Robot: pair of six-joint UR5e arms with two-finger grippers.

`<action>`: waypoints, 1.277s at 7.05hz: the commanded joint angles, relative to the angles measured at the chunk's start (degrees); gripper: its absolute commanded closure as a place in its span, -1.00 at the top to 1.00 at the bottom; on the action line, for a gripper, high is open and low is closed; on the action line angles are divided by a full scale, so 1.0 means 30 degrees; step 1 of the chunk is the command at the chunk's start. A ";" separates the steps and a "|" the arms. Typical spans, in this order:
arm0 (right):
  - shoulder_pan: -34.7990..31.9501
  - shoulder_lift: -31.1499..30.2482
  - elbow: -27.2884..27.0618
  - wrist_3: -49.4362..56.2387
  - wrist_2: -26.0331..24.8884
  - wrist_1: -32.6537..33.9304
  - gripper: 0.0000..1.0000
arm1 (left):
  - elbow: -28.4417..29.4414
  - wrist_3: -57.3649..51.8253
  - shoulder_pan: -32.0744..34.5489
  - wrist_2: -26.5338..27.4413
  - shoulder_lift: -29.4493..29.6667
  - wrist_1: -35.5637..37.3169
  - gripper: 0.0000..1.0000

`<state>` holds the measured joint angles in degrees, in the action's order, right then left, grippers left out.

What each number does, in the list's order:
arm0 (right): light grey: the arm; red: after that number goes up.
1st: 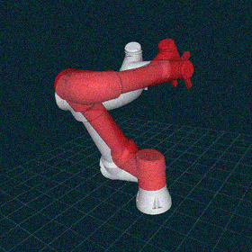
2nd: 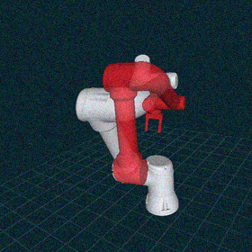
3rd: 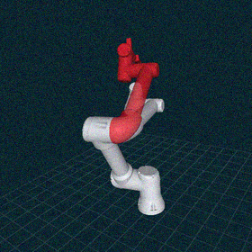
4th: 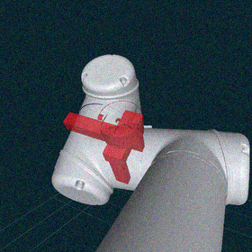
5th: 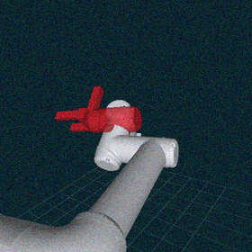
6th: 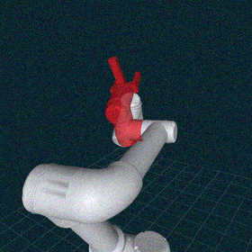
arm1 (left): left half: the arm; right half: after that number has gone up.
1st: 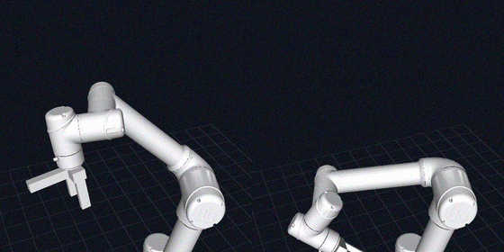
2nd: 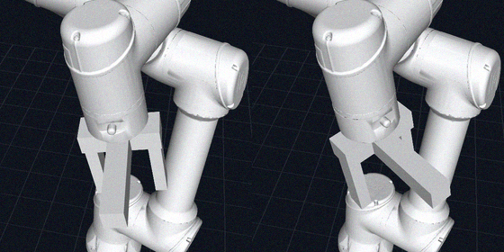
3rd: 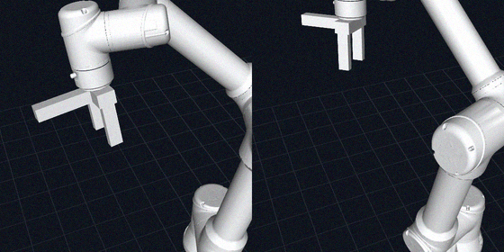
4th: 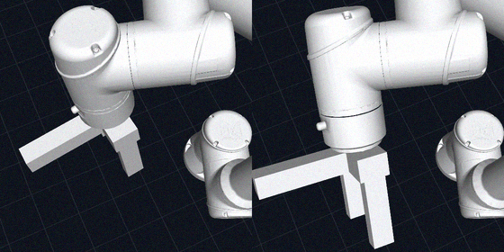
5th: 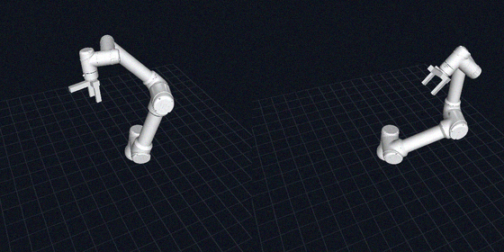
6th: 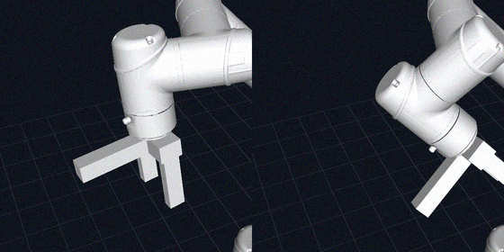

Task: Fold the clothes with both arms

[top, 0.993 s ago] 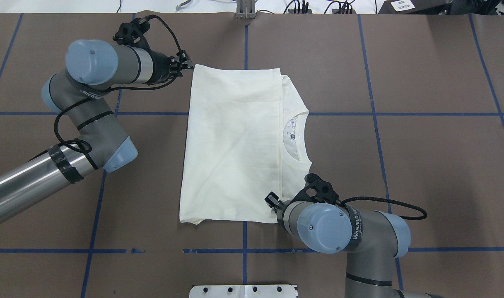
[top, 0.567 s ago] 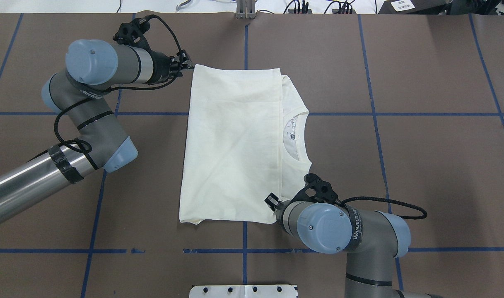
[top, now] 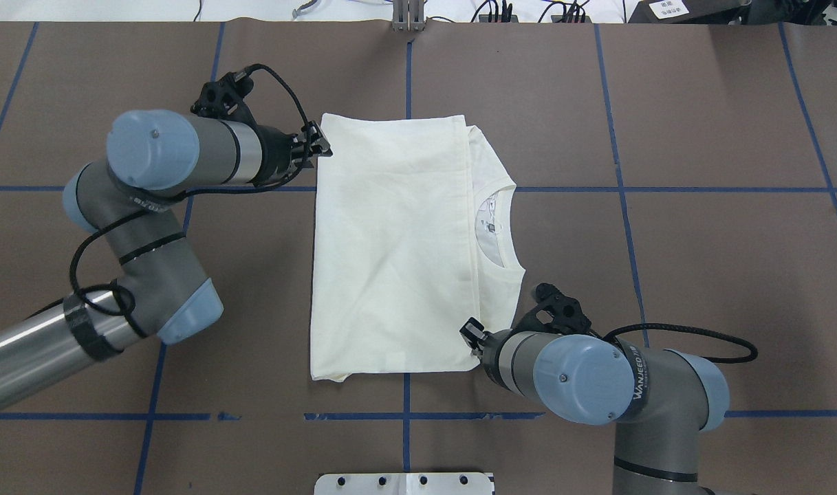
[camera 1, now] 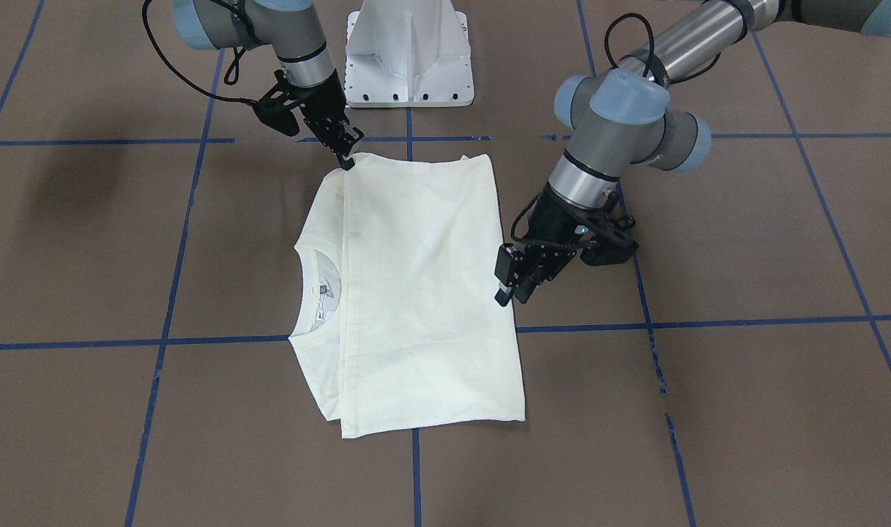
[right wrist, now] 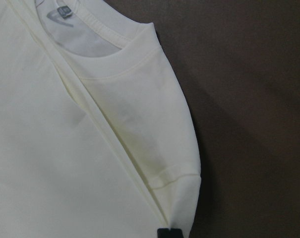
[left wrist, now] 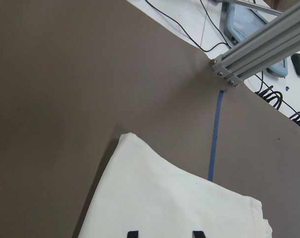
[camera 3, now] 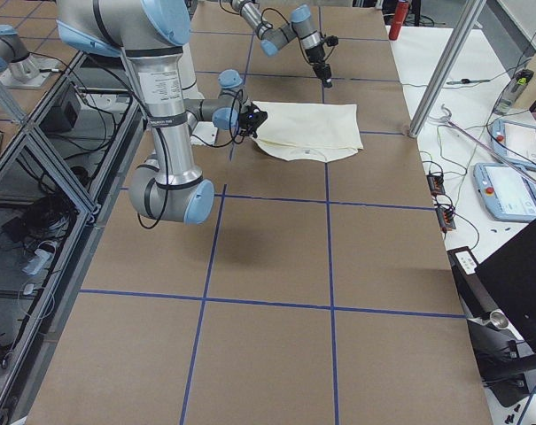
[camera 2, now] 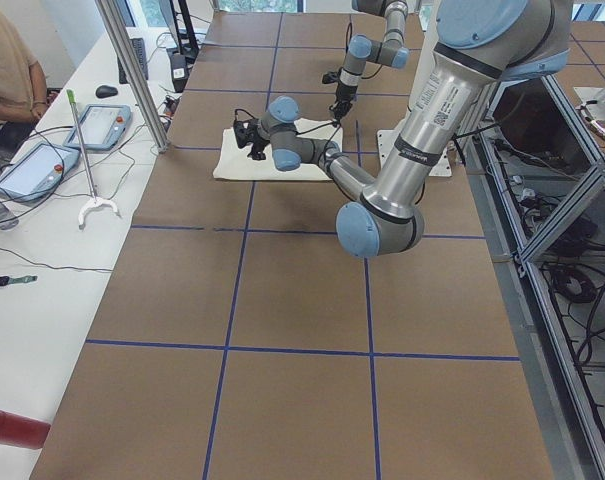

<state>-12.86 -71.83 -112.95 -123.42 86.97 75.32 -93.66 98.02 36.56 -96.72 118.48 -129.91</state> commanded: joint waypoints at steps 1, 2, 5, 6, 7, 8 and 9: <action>0.0505 -0.0519 -0.0553 -0.0023 -0.0103 0.0000 -1.00 | -0.4419 0.1891 -0.2945 0.1882 -0.2975 0.1816 0.00; 0.0654 -0.0520 -0.0553 -0.0023 -0.0163 0.0000 -1.00 | -0.5246 0.3027 -0.4669 0.2817 -0.4410 0.1848 0.07; 0.0743 -0.0520 -0.0552 -0.0023 -0.0193 0.0000 -1.00 | -0.5225 0.5083 -0.8079 0.4907 -0.5157 0.3191 0.20; 0.0743 -0.0520 -0.0553 -0.0023 -0.0193 0.0000 -1.00 | -0.5167 0.5263 -0.8375 0.4907 -0.5128 0.3196 0.20; 0.0743 -0.0491 -0.0553 -0.0023 -0.0193 0.0000 -1.00 | -0.5079 0.5265 -0.8581 0.4907 -0.5069 0.3196 0.19; 0.0743 -0.0519 -0.0553 -0.0023 -0.0193 0.0000 -1.00 | -0.5078 0.5265 -0.8699 0.4907 -0.4866 0.3196 0.17; 0.0743 -0.0520 -0.0553 -0.0023 -0.0193 0.0000 -1.00 | -0.5107 0.5265 -0.8903 0.4907 -0.4806 0.3196 0.14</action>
<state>-10.64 -73.37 -114.61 -123.49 86.40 75.32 -108.96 113.77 10.58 -82.01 103.71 -120.35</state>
